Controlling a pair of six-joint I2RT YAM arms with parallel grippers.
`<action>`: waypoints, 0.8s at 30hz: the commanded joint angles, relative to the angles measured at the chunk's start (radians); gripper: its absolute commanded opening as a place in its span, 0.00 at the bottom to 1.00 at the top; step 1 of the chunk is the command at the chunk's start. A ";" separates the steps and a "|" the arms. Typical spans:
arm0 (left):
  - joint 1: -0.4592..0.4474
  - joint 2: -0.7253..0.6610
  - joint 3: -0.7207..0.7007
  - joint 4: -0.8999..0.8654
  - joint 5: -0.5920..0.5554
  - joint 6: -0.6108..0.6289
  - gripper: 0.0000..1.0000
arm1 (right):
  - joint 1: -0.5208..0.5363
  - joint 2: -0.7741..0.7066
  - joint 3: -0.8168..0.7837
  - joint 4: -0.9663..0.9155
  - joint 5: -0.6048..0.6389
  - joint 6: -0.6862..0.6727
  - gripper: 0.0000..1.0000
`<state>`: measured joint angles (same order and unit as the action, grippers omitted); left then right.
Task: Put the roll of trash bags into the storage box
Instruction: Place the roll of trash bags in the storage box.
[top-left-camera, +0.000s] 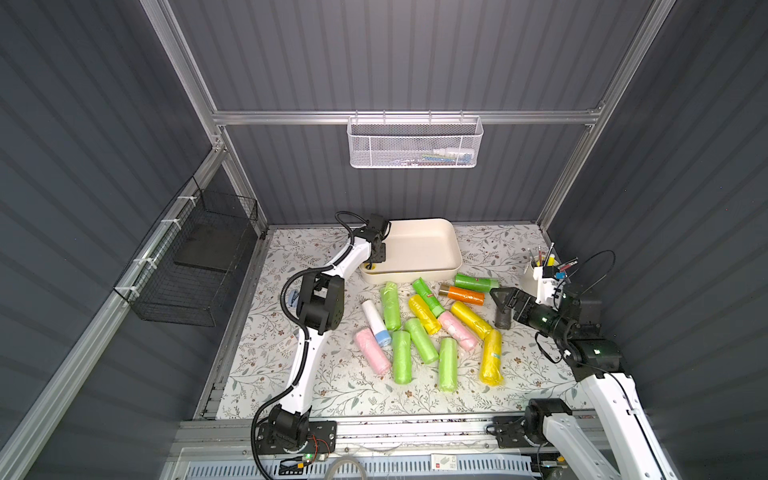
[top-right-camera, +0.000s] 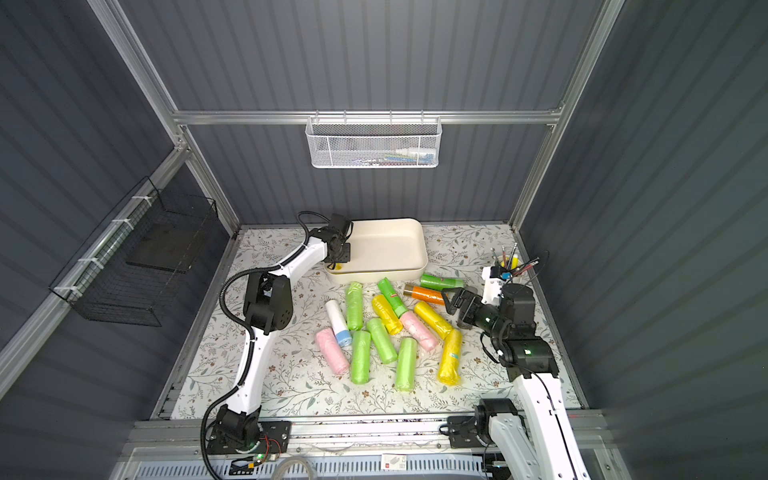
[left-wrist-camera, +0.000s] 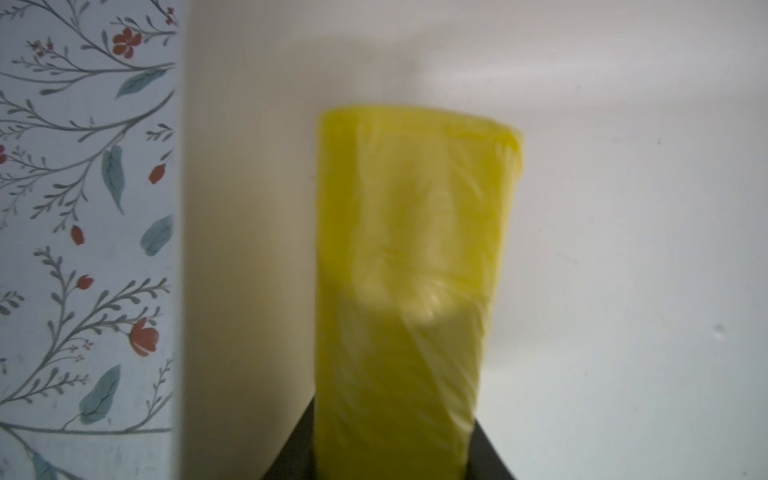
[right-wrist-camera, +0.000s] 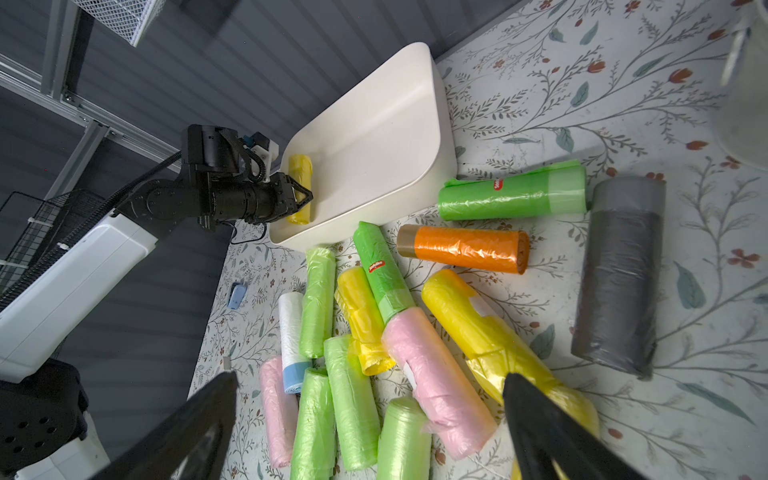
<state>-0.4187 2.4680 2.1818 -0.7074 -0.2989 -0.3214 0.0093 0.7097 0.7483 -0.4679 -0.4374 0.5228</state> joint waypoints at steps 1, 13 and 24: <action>-0.005 0.017 0.039 -0.014 -0.020 0.014 0.39 | 0.001 -0.005 0.022 -0.024 0.027 -0.007 0.99; -0.006 -0.074 -0.060 0.023 -0.024 0.027 0.66 | 0.001 0.029 0.029 -0.029 0.042 0.005 0.99; -0.019 -0.165 -0.049 0.011 -0.016 0.056 0.73 | 0.001 0.041 0.037 -0.046 0.061 0.007 0.99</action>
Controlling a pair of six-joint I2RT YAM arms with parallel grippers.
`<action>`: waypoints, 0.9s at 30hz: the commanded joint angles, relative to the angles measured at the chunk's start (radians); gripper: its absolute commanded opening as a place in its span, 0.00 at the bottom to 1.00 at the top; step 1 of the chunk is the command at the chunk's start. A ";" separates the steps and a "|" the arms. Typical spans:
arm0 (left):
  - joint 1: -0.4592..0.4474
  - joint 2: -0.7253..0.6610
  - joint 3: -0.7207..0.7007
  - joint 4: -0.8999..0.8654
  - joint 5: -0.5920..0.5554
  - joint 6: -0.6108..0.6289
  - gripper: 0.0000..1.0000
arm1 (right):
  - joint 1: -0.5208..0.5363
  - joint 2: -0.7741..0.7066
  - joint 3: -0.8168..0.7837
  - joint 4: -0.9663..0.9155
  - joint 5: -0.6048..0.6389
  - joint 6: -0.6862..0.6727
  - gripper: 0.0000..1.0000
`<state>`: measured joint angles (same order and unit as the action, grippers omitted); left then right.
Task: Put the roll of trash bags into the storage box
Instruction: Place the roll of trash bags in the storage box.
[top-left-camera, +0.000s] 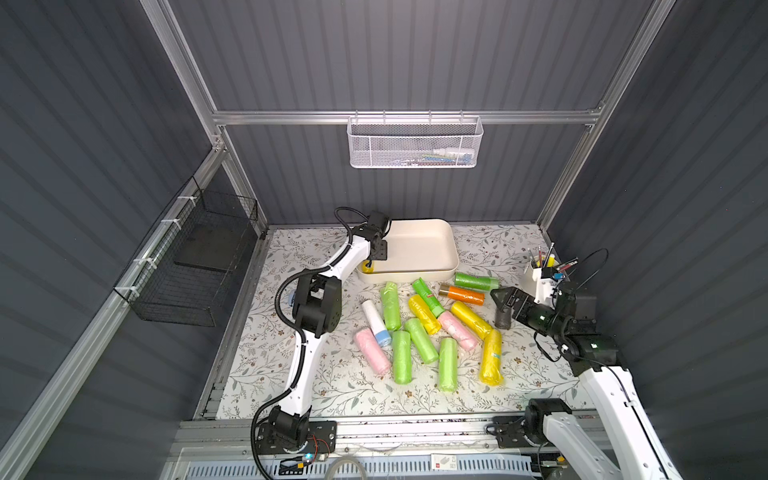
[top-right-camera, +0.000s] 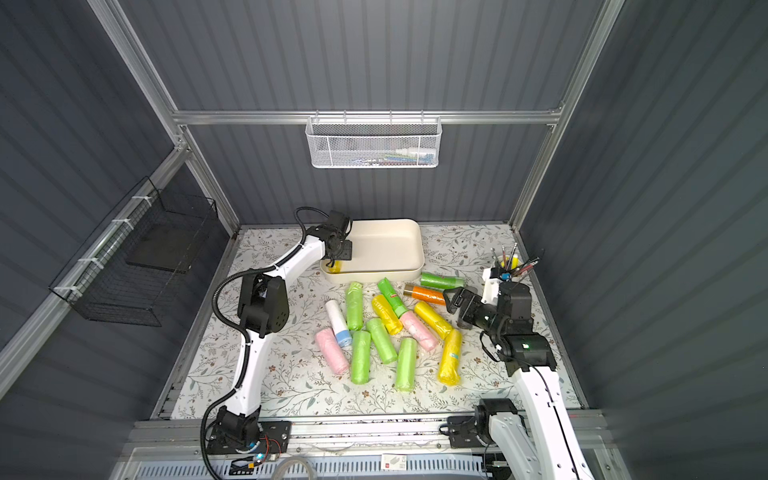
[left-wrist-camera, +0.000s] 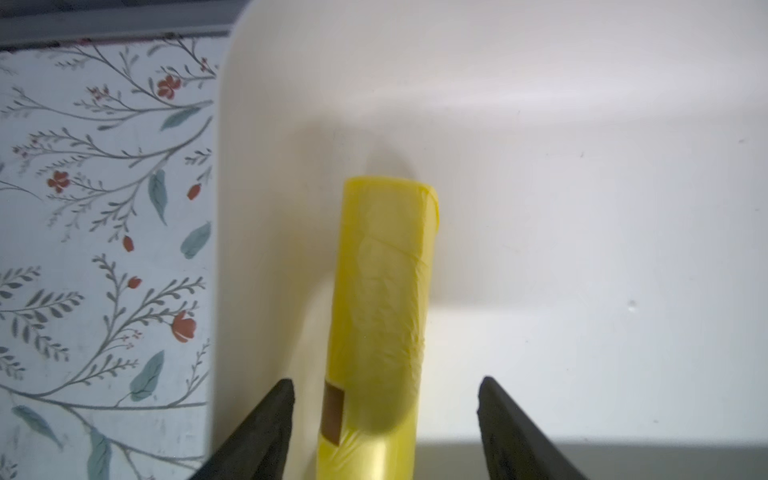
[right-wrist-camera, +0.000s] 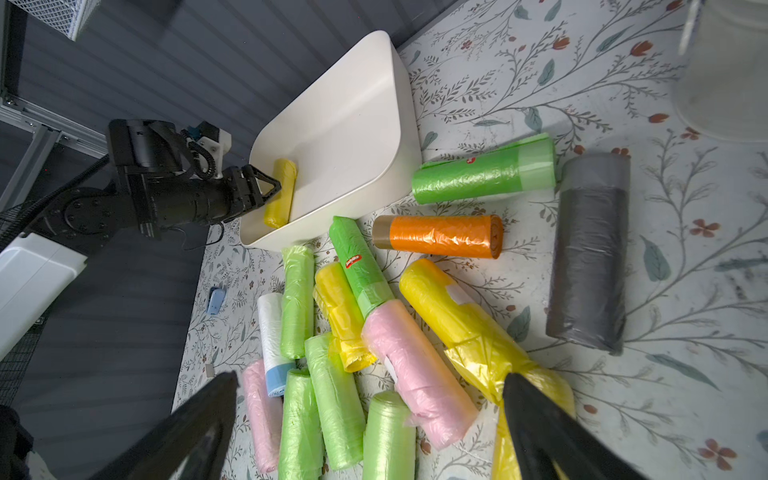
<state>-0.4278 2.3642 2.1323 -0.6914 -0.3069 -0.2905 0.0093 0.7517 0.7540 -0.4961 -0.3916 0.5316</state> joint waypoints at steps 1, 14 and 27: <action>-0.014 -0.073 -0.003 -0.003 -0.011 0.029 0.73 | 0.001 -0.002 0.033 -0.022 0.014 -0.004 0.99; -0.037 -0.211 -0.022 -0.016 -0.007 0.094 1.00 | 0.002 -0.010 0.061 -0.106 0.044 -0.054 0.99; -0.041 -0.667 -0.541 0.117 0.131 -0.001 1.00 | 0.001 0.047 0.132 -0.209 0.127 -0.028 0.99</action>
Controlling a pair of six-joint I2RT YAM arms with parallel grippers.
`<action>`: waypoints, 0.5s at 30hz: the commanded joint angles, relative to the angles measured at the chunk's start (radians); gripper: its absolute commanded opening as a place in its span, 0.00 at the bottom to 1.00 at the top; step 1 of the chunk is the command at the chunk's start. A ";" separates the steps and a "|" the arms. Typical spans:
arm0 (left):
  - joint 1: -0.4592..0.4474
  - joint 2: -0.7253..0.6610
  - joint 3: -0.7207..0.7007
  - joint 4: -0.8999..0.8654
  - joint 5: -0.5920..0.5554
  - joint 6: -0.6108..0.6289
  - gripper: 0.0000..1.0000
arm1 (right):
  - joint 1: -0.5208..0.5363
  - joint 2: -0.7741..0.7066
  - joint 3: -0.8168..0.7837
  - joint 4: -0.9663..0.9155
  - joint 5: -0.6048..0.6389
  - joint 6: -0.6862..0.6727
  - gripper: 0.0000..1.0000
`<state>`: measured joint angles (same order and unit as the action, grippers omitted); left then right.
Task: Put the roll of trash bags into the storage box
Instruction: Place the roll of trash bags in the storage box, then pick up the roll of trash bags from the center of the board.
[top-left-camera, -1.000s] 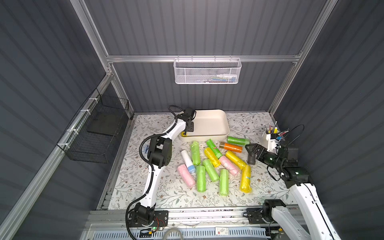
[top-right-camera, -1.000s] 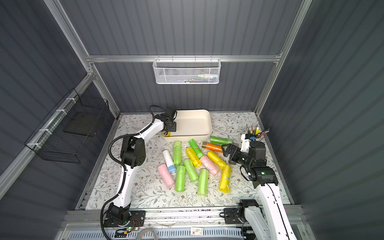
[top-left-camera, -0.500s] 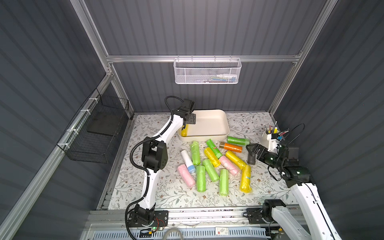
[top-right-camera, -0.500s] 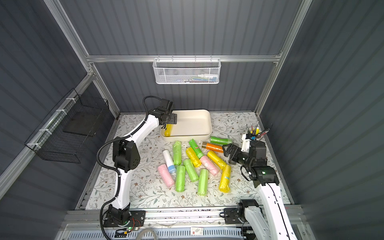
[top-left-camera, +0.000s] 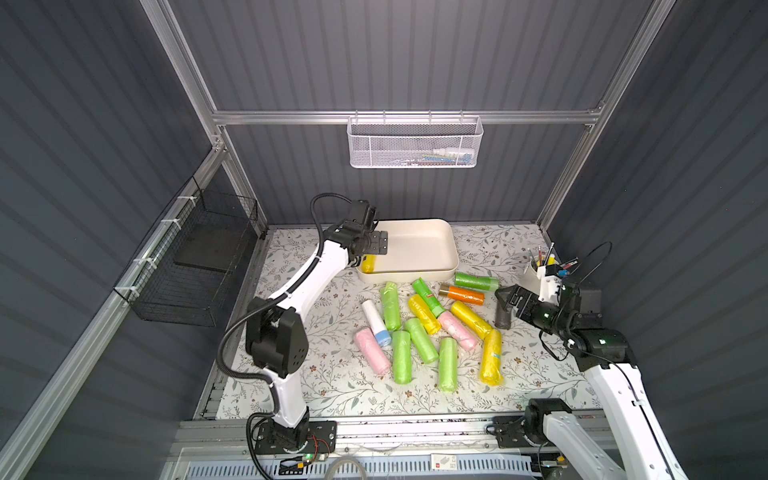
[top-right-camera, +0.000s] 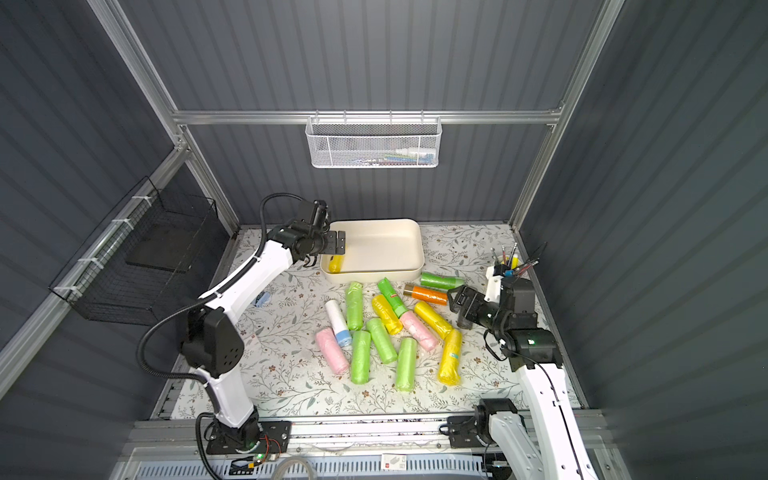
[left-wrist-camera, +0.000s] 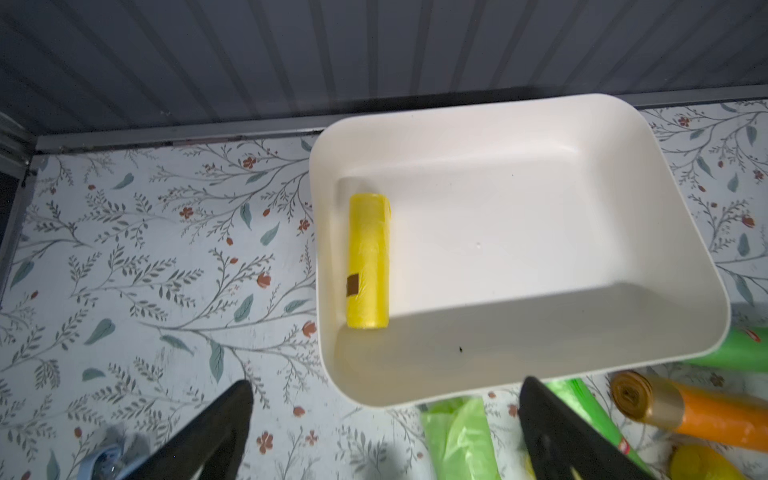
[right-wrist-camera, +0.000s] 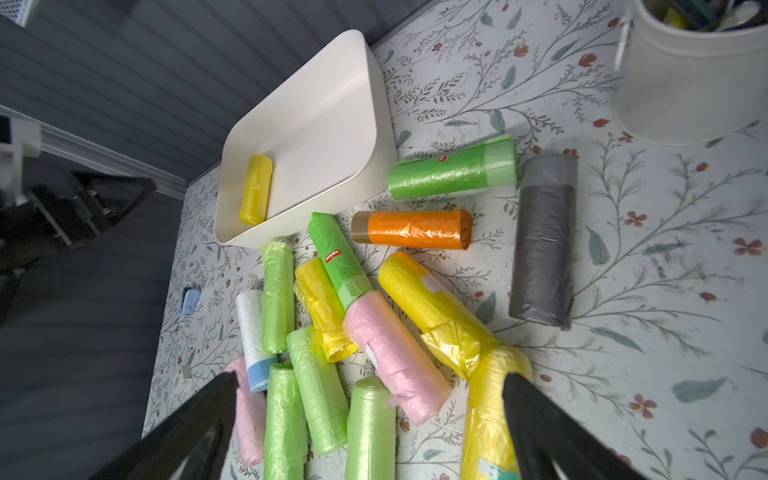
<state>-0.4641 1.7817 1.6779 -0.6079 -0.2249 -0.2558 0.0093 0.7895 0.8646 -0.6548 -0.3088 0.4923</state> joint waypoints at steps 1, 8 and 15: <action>-0.004 -0.126 -0.136 0.039 0.054 -0.042 1.00 | 0.002 0.013 0.021 -0.055 0.043 0.014 0.99; -0.005 -0.327 -0.380 0.044 0.136 -0.079 1.00 | 0.001 0.042 0.050 -0.135 0.111 0.033 0.99; -0.004 -0.378 -0.474 0.015 0.183 -0.078 1.00 | 0.000 0.038 0.058 -0.207 0.146 0.064 0.99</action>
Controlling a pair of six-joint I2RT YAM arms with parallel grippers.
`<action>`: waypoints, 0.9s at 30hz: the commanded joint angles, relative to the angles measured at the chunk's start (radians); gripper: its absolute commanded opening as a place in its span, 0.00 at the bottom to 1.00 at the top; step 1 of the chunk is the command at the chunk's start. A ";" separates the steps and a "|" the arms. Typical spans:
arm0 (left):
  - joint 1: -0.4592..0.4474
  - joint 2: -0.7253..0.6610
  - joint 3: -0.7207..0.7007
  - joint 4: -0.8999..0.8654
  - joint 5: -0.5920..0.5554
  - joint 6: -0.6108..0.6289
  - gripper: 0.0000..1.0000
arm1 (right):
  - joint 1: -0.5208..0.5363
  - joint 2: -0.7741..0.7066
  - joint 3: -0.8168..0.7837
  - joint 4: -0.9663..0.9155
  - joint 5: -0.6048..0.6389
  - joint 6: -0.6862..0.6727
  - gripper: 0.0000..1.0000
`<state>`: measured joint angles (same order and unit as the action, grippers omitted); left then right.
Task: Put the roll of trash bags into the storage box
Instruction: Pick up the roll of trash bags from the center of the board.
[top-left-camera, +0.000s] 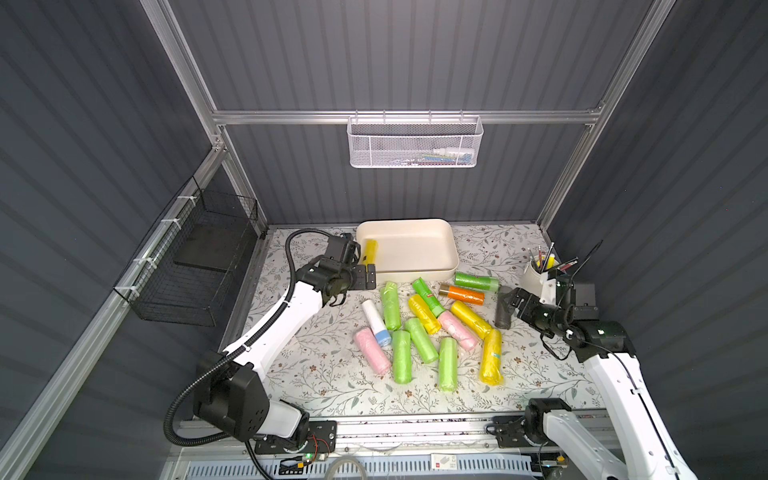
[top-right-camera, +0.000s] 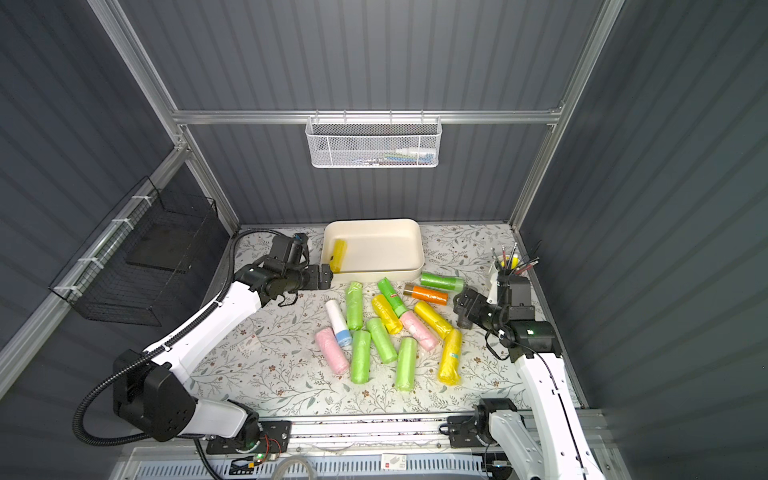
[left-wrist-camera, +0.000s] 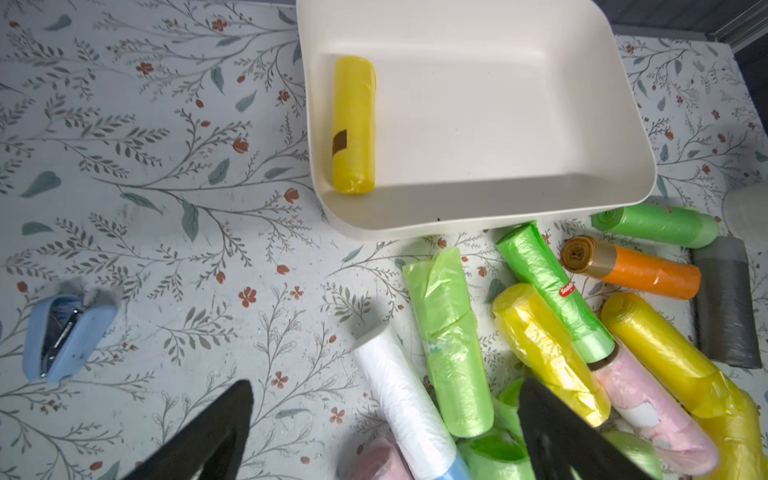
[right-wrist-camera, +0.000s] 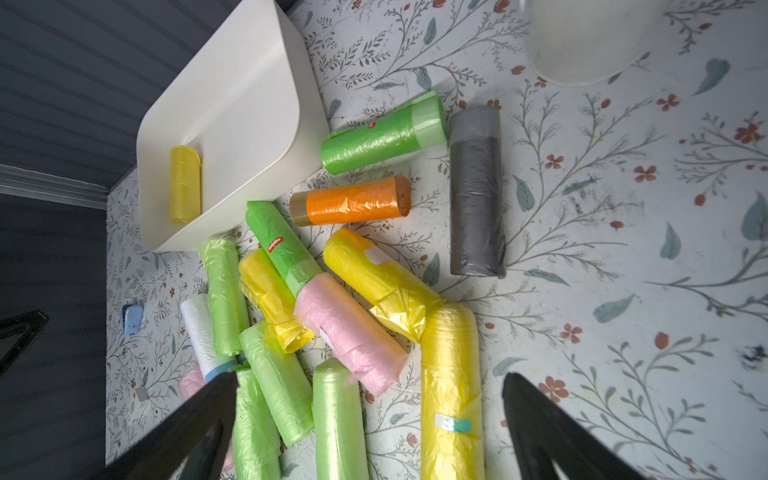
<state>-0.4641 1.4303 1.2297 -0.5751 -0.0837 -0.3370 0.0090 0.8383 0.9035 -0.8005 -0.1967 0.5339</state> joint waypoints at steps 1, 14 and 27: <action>-0.004 -0.034 -0.037 -0.016 0.050 0.018 1.00 | 0.000 -0.014 0.018 -0.069 0.035 0.029 0.99; -0.004 -0.169 -0.208 0.177 0.332 -0.075 1.00 | 0.001 -0.031 -0.062 -0.143 0.042 0.069 0.99; -0.004 -0.192 -0.260 0.237 0.452 -0.121 1.00 | 0.002 -0.027 -0.221 -0.077 -0.041 0.116 0.98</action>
<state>-0.4641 1.2598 0.9939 -0.3584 0.3164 -0.4355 0.0093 0.8124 0.7074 -0.8993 -0.2100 0.6289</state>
